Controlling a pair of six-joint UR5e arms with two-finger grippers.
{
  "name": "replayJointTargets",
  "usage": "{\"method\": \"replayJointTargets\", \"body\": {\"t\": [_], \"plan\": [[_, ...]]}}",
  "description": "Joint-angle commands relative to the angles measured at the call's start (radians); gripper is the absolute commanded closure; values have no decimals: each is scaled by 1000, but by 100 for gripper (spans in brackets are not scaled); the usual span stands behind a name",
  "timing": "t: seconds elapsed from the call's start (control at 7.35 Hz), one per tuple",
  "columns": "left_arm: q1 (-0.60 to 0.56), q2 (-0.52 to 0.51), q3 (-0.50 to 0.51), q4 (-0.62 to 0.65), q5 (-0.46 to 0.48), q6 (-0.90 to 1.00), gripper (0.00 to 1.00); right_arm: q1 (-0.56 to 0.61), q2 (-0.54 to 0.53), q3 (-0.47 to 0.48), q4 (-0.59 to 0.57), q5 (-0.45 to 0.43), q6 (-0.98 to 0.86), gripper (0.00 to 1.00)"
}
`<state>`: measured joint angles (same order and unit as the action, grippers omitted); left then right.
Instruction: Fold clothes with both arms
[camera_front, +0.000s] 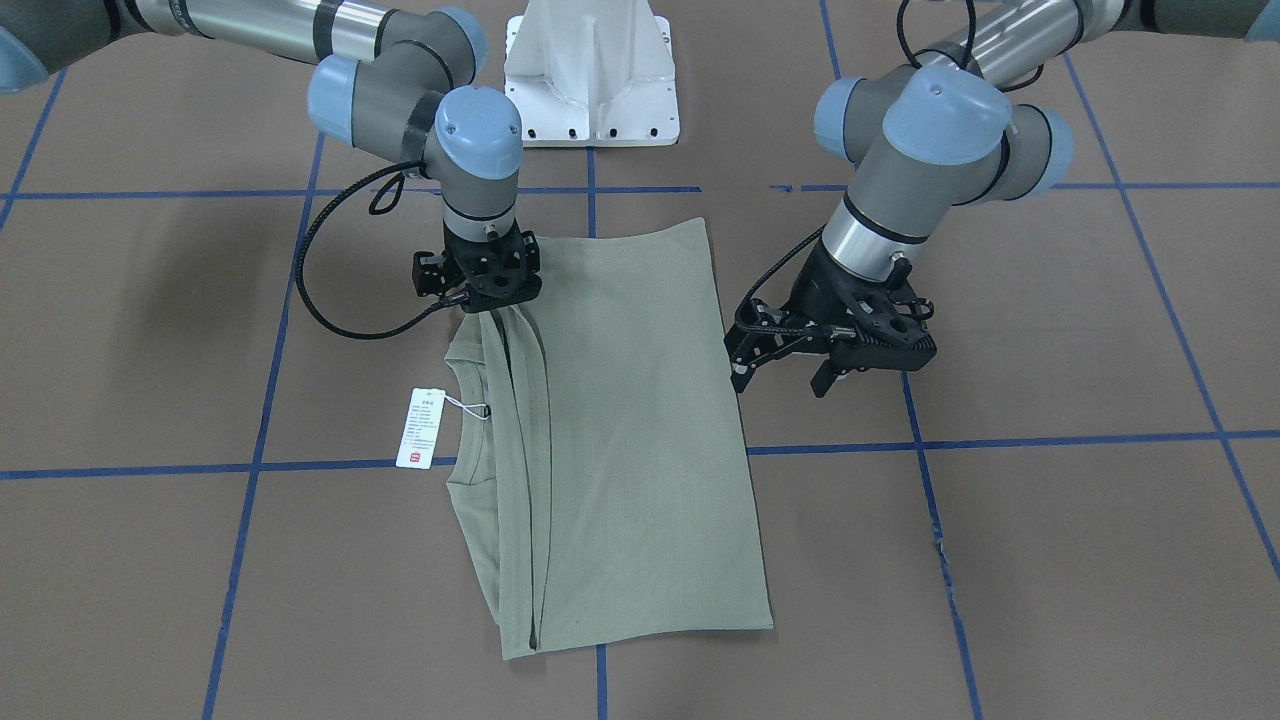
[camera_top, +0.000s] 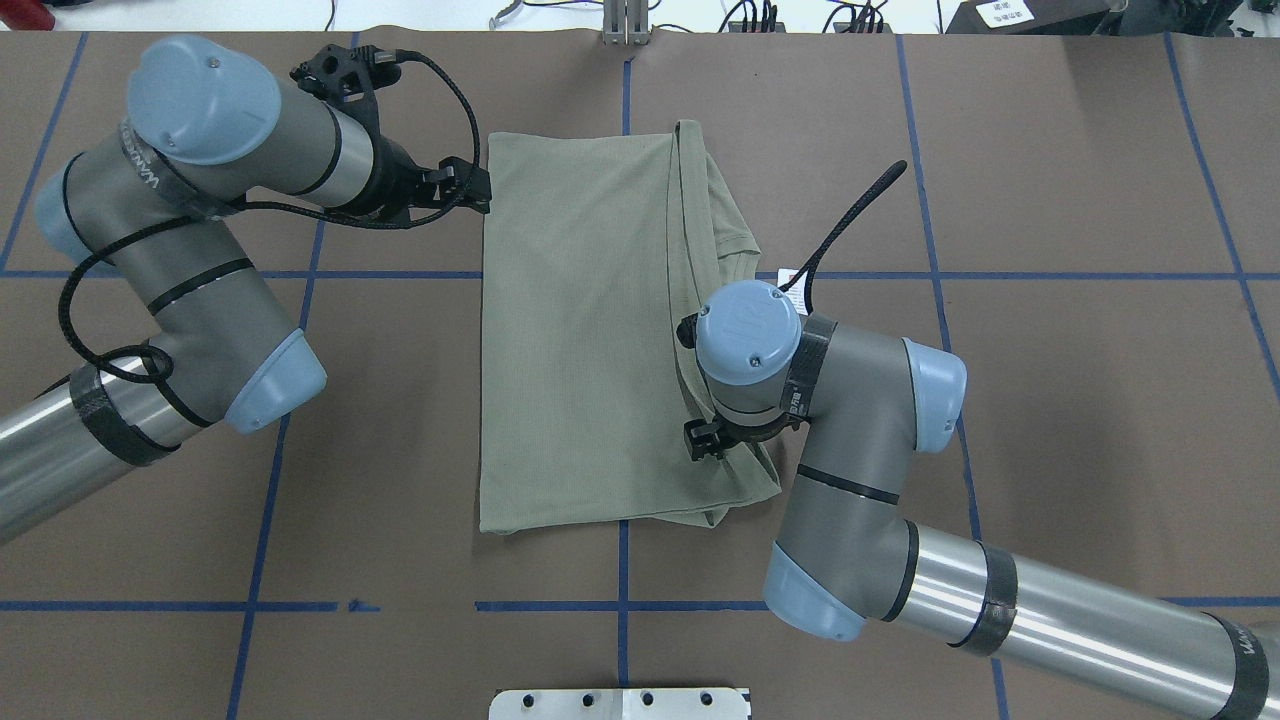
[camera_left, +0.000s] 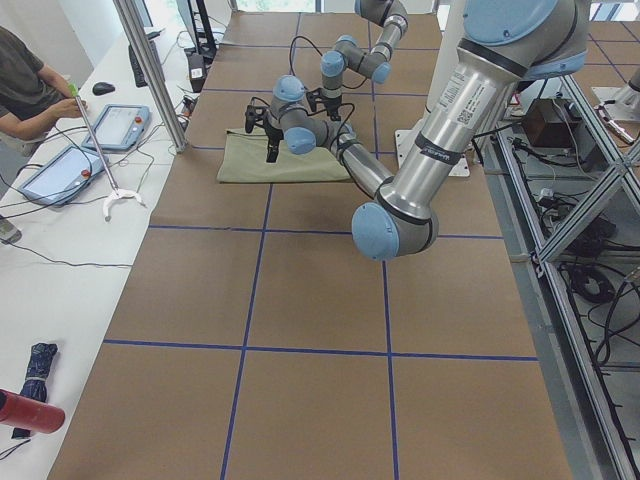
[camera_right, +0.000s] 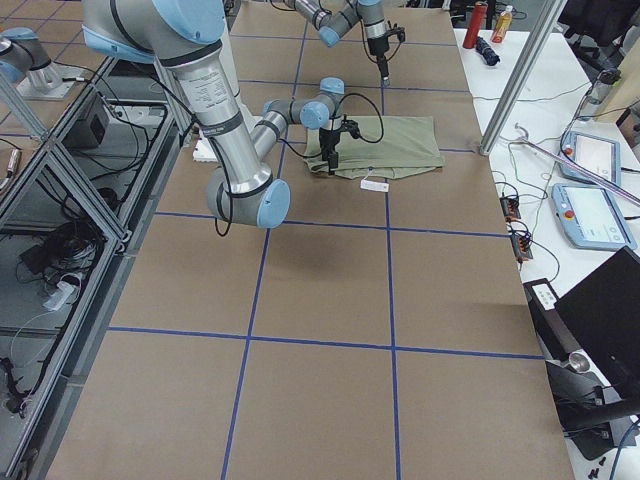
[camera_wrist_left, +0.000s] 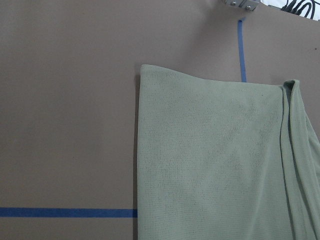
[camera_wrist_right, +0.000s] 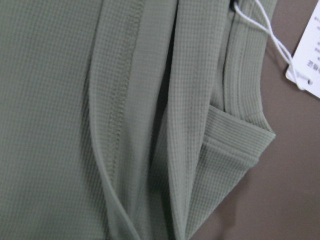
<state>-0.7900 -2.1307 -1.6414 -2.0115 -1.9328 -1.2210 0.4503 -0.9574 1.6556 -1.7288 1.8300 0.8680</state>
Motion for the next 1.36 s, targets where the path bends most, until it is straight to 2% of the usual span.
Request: {"method": "replayJointTargets", "body": {"t": [0.0,0.27,0.95,1.22], "plan": [[0,0,0,-1,0,0,0,1,-4,1,0,0,-1,0],[0,-2,0,-1,0,0,0,14,-15,9,-2,3,-9,0],[2,-11,12,-1,0,-5,0,50,-197,150,-2,1,-17,0],[2,-17,12,-1,0,-2,0,115,-166,165,-3,55,-24,0]]}}
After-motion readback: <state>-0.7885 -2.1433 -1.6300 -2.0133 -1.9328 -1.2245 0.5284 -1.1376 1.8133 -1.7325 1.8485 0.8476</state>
